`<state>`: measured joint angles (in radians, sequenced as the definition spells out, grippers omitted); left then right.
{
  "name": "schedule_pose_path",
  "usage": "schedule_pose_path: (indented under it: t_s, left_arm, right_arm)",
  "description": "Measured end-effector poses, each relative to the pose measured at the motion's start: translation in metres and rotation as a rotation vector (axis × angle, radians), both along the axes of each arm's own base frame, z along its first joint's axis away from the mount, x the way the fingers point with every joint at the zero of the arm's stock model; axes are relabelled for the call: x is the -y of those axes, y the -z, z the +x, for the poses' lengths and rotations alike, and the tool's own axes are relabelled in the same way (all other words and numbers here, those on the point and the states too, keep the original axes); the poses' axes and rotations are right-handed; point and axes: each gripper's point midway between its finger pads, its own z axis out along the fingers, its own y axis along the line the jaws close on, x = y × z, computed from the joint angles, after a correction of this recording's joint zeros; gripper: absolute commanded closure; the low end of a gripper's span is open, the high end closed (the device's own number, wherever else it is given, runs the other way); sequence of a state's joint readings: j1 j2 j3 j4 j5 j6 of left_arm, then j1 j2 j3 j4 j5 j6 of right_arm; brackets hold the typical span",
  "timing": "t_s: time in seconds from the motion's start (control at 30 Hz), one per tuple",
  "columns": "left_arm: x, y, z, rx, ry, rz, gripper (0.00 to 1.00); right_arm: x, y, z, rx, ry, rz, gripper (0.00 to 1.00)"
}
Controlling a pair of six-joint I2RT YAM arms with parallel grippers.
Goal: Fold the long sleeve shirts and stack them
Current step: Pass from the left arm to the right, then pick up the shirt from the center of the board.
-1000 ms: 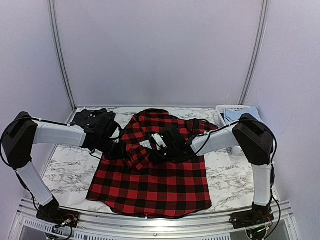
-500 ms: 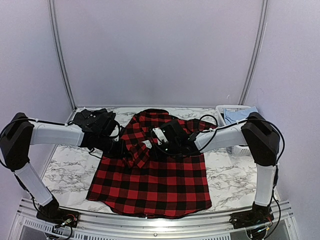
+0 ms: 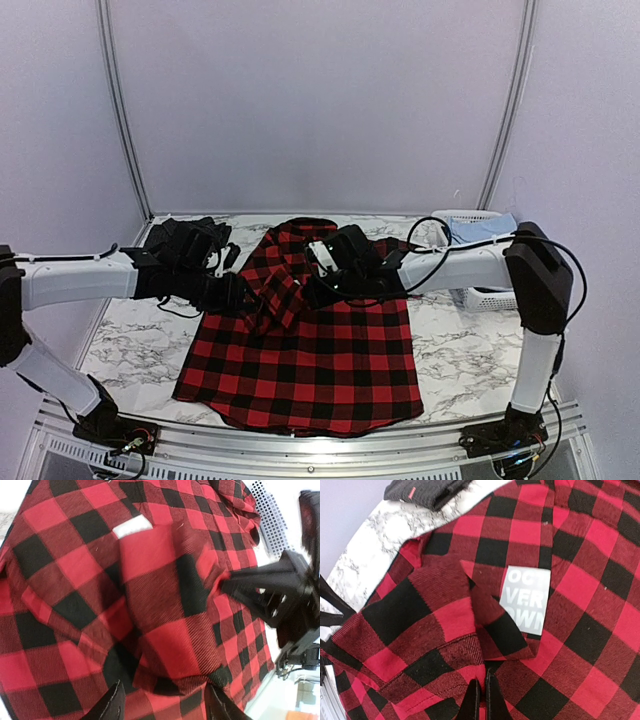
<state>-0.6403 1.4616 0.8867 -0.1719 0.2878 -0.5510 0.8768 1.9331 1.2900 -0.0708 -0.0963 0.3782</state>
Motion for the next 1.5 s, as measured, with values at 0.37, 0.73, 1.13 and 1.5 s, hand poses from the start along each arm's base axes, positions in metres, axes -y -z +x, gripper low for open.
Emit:
schedule_pose_path:
  t_s: [0.37, 0.73, 1.13, 1.5]
  left_arm:
    - [-0.051, 0.021, -0.059, -0.116, -0.09, 0.044, 0.41]
    - [-0.082, 0.051, -0.118, -0.253, -0.221, 0.153, 0.45]
    - [-0.12, 0.068, -0.154, -0.23, -0.41, 0.397, 0.58]
    - [-0.153, 0.09, -0.162, -0.219, -0.56, 0.492, 0.64]
  right_arm:
    - [0.002, -0.037, 0.014, 0.098, 0.006, -0.022, 1.0]
    - [0.014, -0.043, 0.025, 0.114, 0.023, -0.065, 1.0]
    - [0.019, -0.053, 0.028, 0.139, 0.033, -0.083, 1.0]
    - [0.024, -0.07, 0.028, 0.165, 0.042, -0.083, 1.0]
